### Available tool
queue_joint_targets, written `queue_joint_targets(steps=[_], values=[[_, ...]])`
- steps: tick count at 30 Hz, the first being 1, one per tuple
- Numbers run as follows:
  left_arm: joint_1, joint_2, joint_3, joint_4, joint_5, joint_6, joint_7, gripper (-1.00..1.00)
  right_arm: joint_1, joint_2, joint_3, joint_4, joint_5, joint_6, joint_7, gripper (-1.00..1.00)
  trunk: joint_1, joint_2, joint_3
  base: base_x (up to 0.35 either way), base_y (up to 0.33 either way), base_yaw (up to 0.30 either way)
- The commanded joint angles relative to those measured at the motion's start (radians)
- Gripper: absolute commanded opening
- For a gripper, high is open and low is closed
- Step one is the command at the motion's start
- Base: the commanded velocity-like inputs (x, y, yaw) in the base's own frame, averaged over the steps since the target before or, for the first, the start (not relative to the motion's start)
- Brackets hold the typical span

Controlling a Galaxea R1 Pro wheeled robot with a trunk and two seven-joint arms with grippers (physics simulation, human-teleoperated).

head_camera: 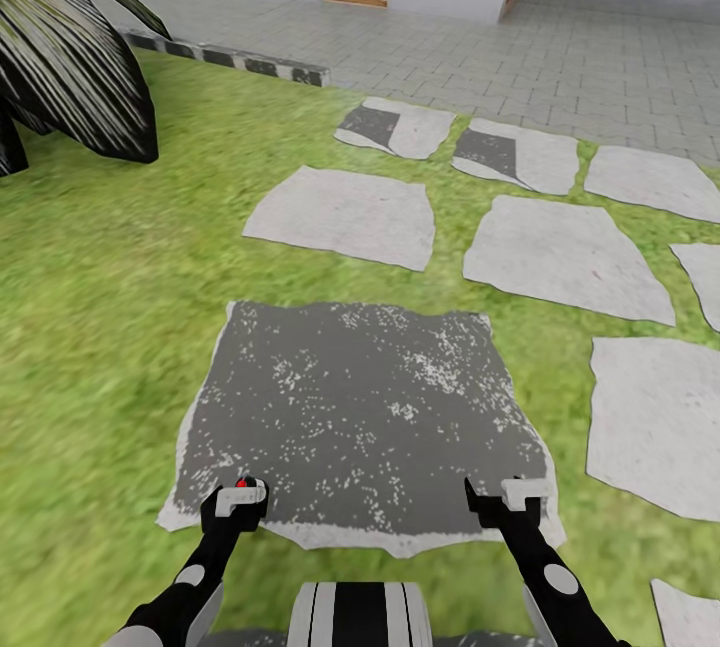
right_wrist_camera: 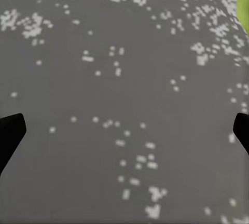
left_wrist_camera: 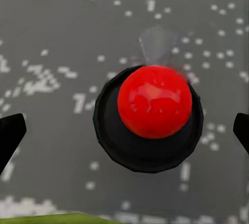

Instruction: In the garden, pick up the pesticide atomizer on the floor and spray pesticide onto both trees until each tree trunk is fully covered.

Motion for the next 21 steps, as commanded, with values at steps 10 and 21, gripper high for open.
queue_joint_targets(steps=[10,21], values=[[0.0,-0.001,0.0,0.0,0.0,-0.001,0.0,1.0,0.0,0.0,0.0,0.0,0.0,0.0,0.0,1.0,0.0,0.0,0.006,0.013,0.0,-0.119],[0.0,0.0,0.0,0.0,0.0,-0.001,0.0,1.0,0.0,0.0,0.0,0.0,0.0,0.001,0.0,1.0,0.0,0.0,0.006,0.0,0.0,-0.005]])
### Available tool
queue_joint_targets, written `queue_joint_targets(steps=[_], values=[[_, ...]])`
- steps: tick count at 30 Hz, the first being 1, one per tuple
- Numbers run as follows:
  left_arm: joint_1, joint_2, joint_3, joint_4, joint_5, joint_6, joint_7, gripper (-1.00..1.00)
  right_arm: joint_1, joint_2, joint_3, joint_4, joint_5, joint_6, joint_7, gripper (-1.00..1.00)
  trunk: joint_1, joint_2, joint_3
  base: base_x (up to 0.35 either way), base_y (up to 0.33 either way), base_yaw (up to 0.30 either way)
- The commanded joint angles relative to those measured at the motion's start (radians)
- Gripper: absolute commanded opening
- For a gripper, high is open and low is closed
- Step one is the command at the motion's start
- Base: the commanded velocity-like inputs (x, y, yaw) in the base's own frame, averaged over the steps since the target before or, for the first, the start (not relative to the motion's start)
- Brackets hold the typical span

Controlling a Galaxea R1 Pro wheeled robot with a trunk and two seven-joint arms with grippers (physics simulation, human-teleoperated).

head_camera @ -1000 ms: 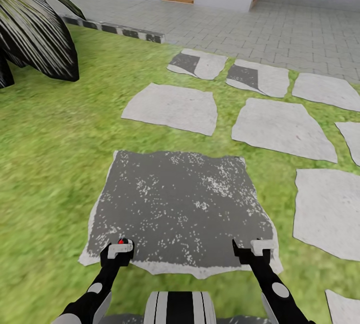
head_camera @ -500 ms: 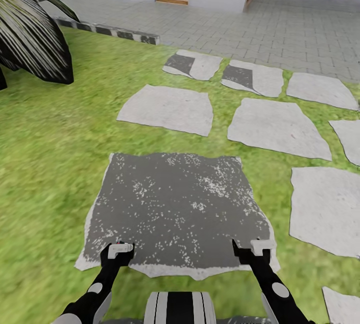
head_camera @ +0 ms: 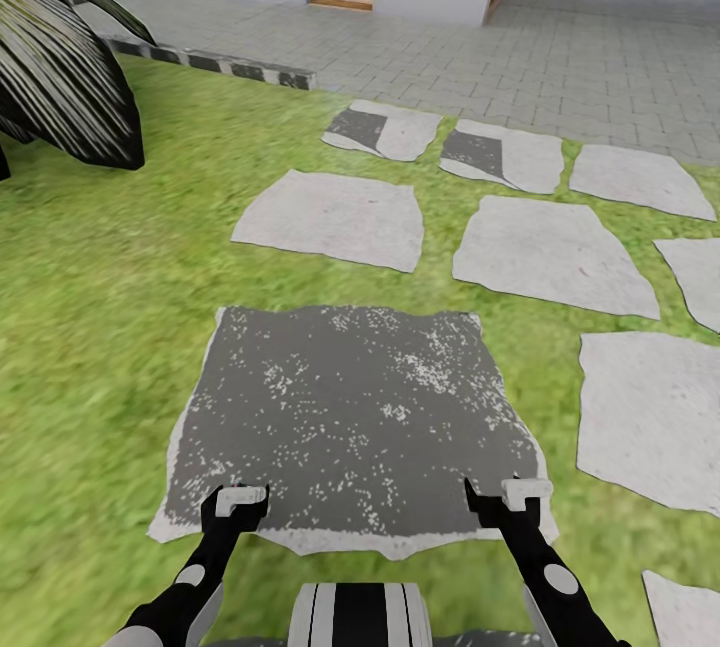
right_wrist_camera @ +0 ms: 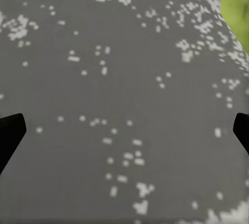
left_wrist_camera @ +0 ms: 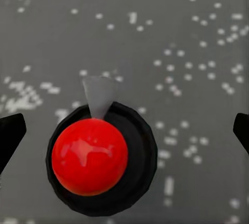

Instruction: In the garden, pick up the pesticide atomizer on the floor and spray pesticide onto both trees until each tree trunk is fully covered.

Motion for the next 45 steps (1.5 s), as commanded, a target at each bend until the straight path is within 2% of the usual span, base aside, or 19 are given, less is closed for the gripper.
queue_joint_targets(steps=[1,10,45], values=[[0.0,0.0,0.0,0.0,0.0,0.0,0.0,1.0,0.0,0.0,0.0,0.0,0.0,0.0,0.0,1.0,0.0,0.0,0.001,0.0,0.0,0.0],[0.0,0.0,0.0,0.0,0.0,0.0,0.0,1.0,0.0,0.0,0.0,0.0,0.0,-0.001,0.0,1.0,0.0,0.0,0.008,0.0,0.0,0.0],[0.0,0.0,0.0,0.0,0.001,0.0,0.0,1.0,0.0,0.001,0.0,0.0,0.0,-0.001,0.0,1.0,0.0,0.0,0.008,-0.016,0.0,0.023]])
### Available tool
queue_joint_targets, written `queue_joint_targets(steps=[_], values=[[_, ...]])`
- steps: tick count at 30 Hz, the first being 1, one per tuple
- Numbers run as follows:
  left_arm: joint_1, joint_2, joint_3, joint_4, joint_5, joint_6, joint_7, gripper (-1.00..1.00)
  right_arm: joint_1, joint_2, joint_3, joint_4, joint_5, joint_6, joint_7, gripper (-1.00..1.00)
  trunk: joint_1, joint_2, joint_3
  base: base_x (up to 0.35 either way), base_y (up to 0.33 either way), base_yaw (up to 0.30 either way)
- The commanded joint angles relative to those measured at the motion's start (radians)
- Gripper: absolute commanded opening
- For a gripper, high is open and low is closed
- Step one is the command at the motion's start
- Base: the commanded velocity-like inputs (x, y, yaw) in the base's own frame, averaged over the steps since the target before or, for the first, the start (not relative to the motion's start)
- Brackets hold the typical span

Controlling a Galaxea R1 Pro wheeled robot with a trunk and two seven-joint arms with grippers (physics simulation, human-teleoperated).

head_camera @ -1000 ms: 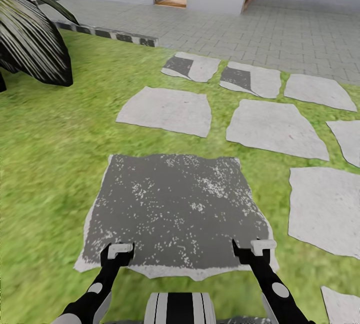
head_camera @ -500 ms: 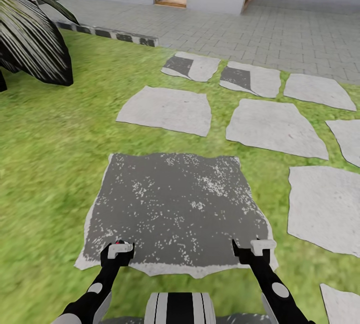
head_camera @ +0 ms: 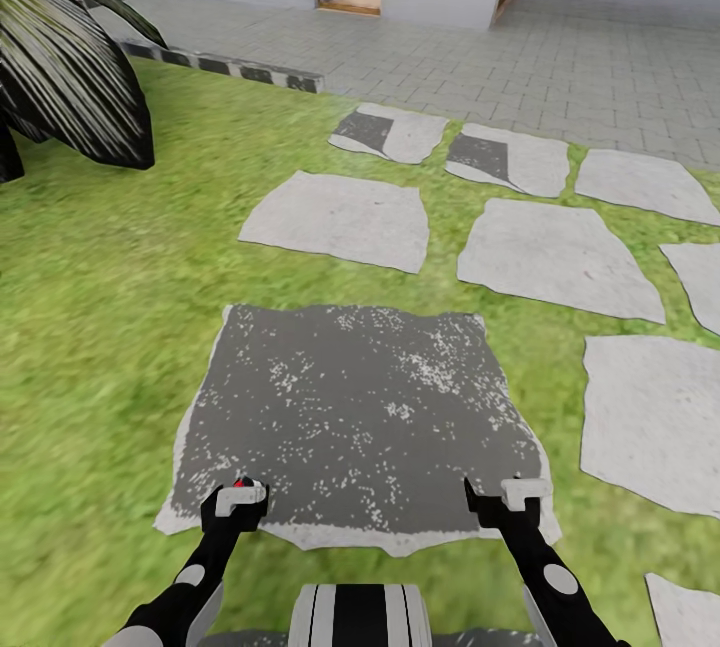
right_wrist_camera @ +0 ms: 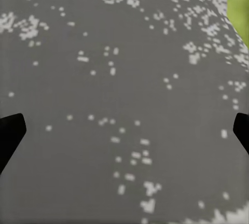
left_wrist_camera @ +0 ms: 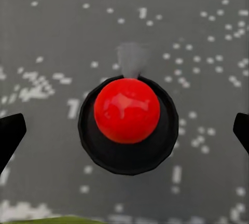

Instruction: In the garden, pick up the pesticide atomizer on the floor and spray pesticide onto both trees until each tree trunk is fully covered.

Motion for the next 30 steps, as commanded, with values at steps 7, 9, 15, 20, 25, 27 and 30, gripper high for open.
queue_joint_targets(steps=[7,9,15,20,25,27,30], values=[[0.0,-0.001,0.0,0.0,0.001,0.0,0.001,1.0,0.0,0.0,0.0,0.001,0.0,0.0,0.0,1.0,0.0,0.0,0.0,0.0,0.0,0.001],[0.0,-0.001,0.0,0.0,0.002,0.0,0.001,1.0,0.0,0.0,0.0,0.001,0.0,0.0,0.0,1.0,0.0,0.0,0.0,0.0,0.0,0.0],[0.001,-0.009,0.0,0.0,-0.001,0.0,0.0,-1.0,0.0,0.0,0.0,0.001,0.0,0.0,0.0,1.0,0.0,0.0,0.0,0.0,0.0,0.0],[0.0,-0.011,0.0,0.0,-0.001,0.002,0.0,-1.0,0.0,0.0,0.0,0.001,0.0,0.0,0.0,1.0,0.0,0.0,0.0,0.0,0.0,0.0],[0.0,-0.012,0.0,0.0,-0.001,0.002,0.0,-1.0,0.0,0.0,0.0,0.001,0.0,0.001,0.0,1.0,0.0,0.0,0.0,0.0,0.0,0.0],[-0.001,-0.012,0.0,0.0,-0.001,0.002,0.0,-1.0,0.0,0.0,0.0,0.001,0.0,0.001,0.0,1.0,0.0,0.0,0.0,0.0,0.0,0.0],[-0.001,-0.012,0.0,0.0,-0.001,0.002,0.0,-1.0,0.0,0.0,0.0,0.001,0.0,0.001,0.0,1.0,0.0,0.0,0.0,0.0,0.0,0.0]])
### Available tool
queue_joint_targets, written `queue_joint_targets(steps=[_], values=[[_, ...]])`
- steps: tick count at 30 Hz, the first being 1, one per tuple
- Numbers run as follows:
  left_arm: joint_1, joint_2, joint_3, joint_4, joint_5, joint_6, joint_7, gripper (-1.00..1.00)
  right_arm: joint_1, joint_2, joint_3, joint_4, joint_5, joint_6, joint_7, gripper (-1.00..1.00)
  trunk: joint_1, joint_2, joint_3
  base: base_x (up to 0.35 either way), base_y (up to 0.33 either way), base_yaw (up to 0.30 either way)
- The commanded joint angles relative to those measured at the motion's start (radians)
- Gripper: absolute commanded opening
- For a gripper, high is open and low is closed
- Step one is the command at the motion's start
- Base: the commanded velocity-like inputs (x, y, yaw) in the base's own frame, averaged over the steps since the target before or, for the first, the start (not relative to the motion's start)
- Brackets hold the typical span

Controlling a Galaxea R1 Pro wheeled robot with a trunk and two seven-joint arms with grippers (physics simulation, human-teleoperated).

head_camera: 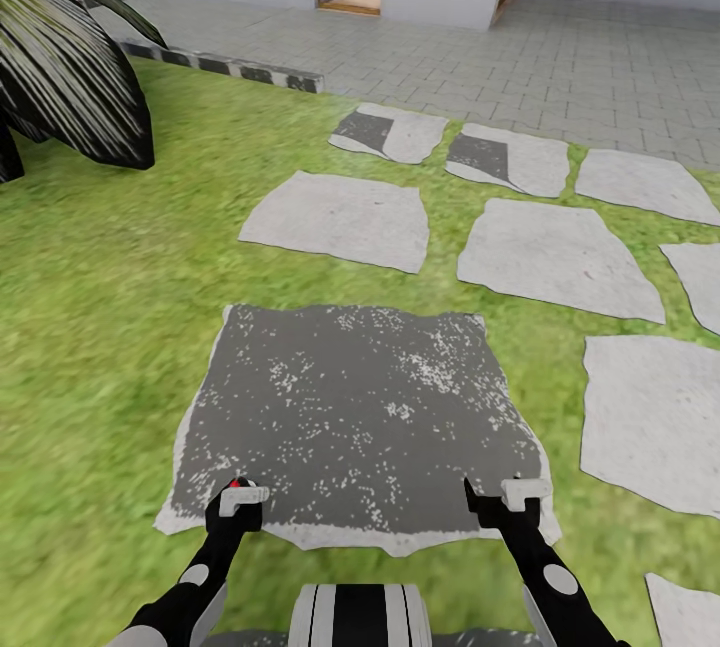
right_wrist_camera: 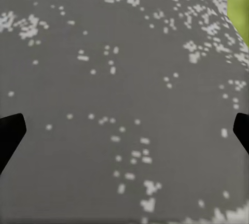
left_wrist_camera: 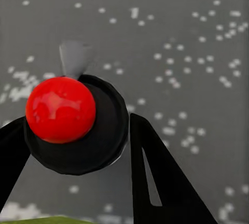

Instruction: In the garden, pick up the pesticide atomizer on the floor and spray pesticide onto both trees until each tree trunk is fully covered.

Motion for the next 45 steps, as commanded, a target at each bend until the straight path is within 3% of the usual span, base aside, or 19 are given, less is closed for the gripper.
queue_joint_targets(steps=[1,15,45], values=[[0.0,0.0,0.0,0.0,0.0,0.0,0.0,-1.0,0.0,0.0,0.0,0.0,0.0,0.0,0.0,1.0,0.0,0.0,0.0,0.0,0.0,0.0],[0.001,-0.001,0.0,0.0,0.002,-0.001,0.0,-1.0,0.0,0.0,0.0,0.0,0.0,0.0,0.0,1.0,0.0,0.0,0.0,0.0,0.0,0.0],[-0.004,-0.003,-0.001,-0.01,0.0,0.02,0.004,-1.0,0.0,0.005,0.006,0.052,0.006,0.002,0.002,1.0,-0.014,0.007,0.116,0.0,0.0,0.0]])
